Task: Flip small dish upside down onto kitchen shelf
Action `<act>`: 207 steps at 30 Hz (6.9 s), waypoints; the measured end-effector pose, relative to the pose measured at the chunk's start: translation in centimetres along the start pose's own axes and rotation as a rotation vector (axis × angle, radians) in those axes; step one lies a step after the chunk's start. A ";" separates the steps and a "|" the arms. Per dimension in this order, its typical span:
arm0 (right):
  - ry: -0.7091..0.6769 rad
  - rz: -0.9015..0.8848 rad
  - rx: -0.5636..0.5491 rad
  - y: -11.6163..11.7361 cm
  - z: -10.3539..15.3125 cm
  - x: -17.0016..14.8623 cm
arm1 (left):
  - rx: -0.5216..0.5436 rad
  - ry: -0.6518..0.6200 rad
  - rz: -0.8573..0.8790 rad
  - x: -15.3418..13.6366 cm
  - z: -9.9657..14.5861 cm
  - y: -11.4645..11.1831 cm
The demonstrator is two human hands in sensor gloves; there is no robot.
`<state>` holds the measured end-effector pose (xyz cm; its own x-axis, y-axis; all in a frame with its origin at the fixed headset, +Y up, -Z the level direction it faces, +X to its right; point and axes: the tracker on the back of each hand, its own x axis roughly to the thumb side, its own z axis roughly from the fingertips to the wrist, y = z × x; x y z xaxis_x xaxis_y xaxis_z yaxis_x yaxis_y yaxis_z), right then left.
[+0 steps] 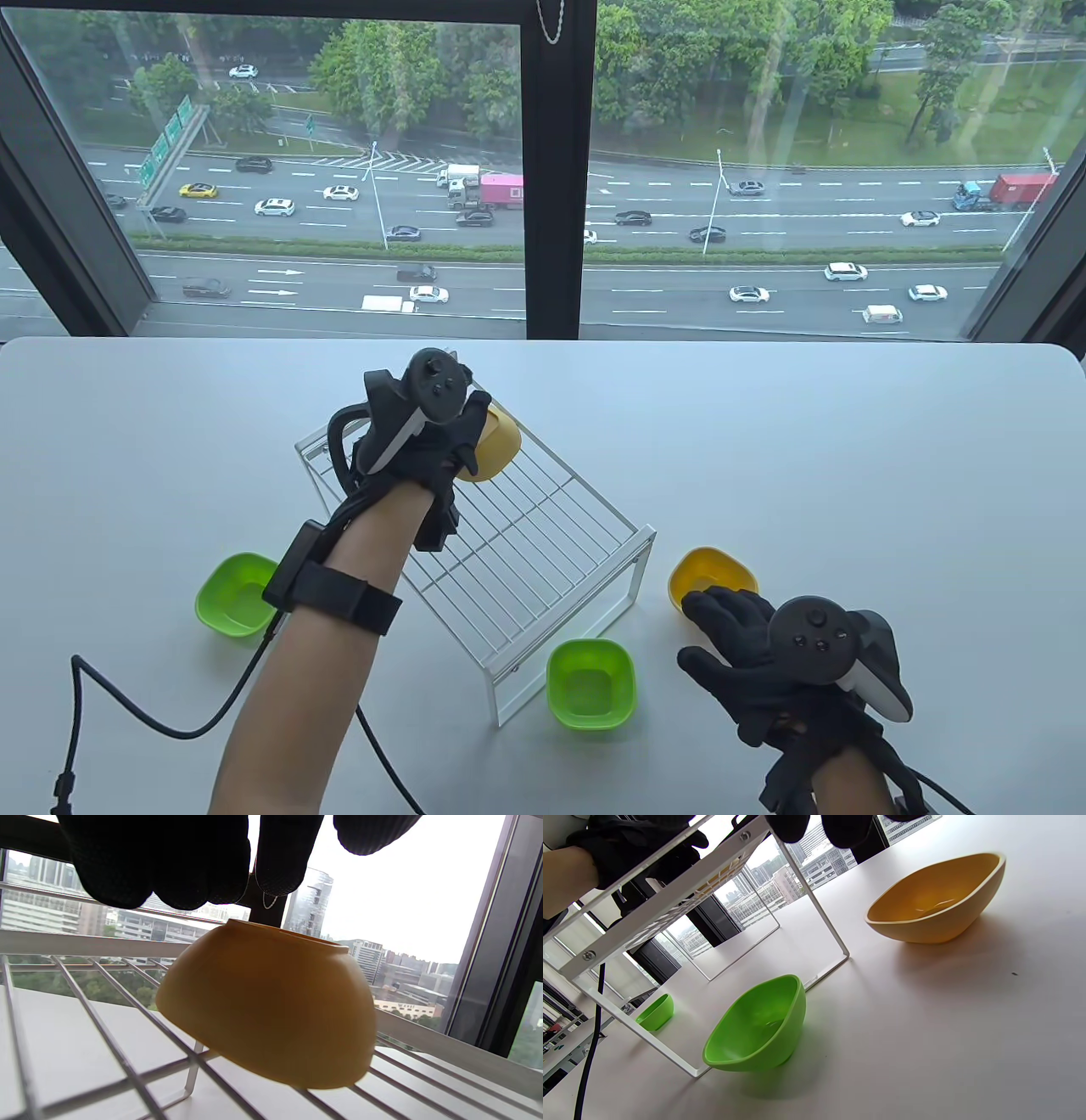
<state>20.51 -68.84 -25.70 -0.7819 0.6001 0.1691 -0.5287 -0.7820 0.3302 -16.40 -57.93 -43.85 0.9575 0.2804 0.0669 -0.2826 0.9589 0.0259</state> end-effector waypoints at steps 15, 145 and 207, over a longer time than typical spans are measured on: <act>-0.033 -0.005 -0.048 -0.2 0.3 0.1 | 0.271 -0.262 -0.093 -5.8 15.4 4.1; 0.005 0.047 0.054 1.2 -1.7 0.9 | 0.477 -0.234 -0.098 -16.4 19.2 -0.5; 0.052 0.023 0.039 0.6 -1.0 0.0 | 0.277 -0.403 0.027 -7.5 16.2 1.3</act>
<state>19.91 -69.47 -26.45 -0.8104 0.5716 0.1288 -0.4980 -0.7878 0.3626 -24.91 -59.49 -28.14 0.8669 0.2132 0.4506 -0.3638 0.8886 0.2795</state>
